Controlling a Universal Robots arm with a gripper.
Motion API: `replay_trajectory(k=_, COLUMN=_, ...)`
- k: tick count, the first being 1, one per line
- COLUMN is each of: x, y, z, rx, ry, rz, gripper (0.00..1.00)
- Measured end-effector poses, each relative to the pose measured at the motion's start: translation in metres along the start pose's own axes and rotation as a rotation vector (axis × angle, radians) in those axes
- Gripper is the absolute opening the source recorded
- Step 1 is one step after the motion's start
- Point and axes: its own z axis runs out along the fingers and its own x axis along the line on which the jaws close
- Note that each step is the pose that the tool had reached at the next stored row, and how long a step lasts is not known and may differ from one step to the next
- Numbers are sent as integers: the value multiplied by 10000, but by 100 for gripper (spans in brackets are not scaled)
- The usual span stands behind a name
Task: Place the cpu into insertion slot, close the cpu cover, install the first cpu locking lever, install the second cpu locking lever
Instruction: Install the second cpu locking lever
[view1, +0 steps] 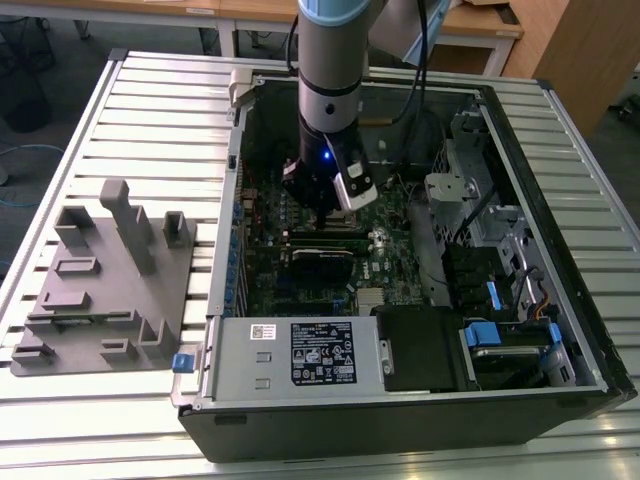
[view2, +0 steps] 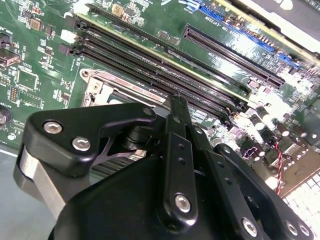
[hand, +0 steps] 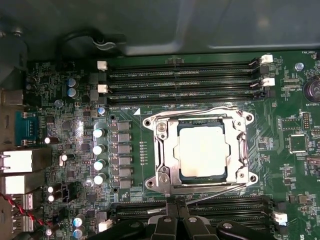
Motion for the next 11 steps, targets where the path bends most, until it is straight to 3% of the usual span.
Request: replay_trajectory(k=11, x=17, y=-3, z=36, rx=1, ry=1, rz=0, gripper=10)
